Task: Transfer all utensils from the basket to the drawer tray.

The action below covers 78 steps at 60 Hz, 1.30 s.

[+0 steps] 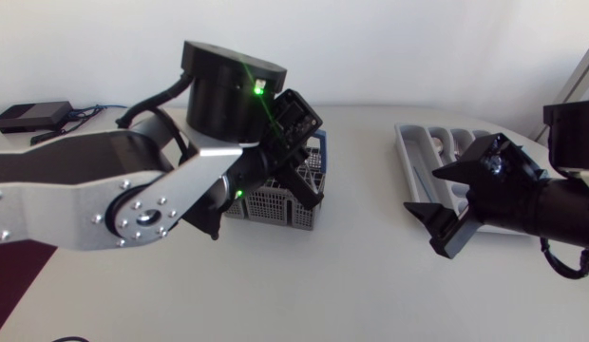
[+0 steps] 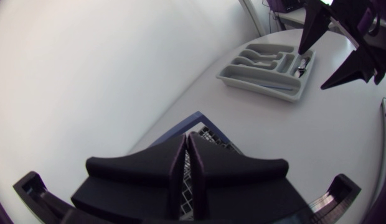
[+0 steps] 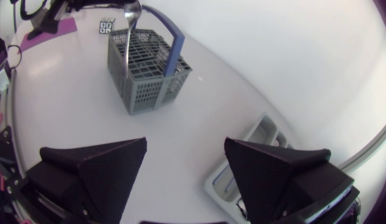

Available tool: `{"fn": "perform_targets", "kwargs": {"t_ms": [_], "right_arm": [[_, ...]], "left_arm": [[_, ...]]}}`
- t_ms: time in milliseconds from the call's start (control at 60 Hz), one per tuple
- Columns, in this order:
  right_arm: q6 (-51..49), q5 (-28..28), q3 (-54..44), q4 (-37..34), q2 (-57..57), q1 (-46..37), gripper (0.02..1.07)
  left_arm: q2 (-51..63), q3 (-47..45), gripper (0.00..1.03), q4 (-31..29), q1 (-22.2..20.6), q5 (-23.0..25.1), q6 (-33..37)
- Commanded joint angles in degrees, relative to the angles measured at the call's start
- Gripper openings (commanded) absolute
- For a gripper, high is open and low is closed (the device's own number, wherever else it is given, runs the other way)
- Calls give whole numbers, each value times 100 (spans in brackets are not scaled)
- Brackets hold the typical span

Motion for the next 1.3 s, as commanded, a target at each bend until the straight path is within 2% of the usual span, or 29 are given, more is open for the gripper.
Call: {"fn": "perform_targets", "kwargs": {"t_ms": [0, 150, 200, 317, 400, 600, 850, 1083, 1283], "right_arm": [[524, -67, 225, -143, 104, 298, 92], [1060, -488, 507, -248, 491, 561, 91], [1209, -647, 595, -248, 640, 632, 87], [1473, -664, 762, -204, 921, 957, 86], [1622, -726, 893, -187, 1071, 1124, 81], [1781, -752, 1078, -99, 1431, 1317, 72], [1772, -761, 1183, 16, 1721, 1352, 52], [1772, -761, 1219, 95, 1862, 1387, 46], [1763, -761, 1236, 103, 1932, 1405, 25]], "left_arm": [[-19, 426, 4, -353, -52, 206, -691], [60, 787, 4, -1082, -87, 742, -1421], [104, 874, 4, -1249, -105, 874, -1588], [174, 1024, 4, -1513, -149, 1111, -1842], [227, 1085, 4, -1627, -149, 1234, -1957], [271, 1138, 4, -1759, -114, 1463, -2141], [280, 1173, 4, -1838, -52, 1673, -2273], [288, 1164, 4, -1856, -26, 1744, -2291], [288, 1164, 4, -1865, -17, 1770, -2291]]}}
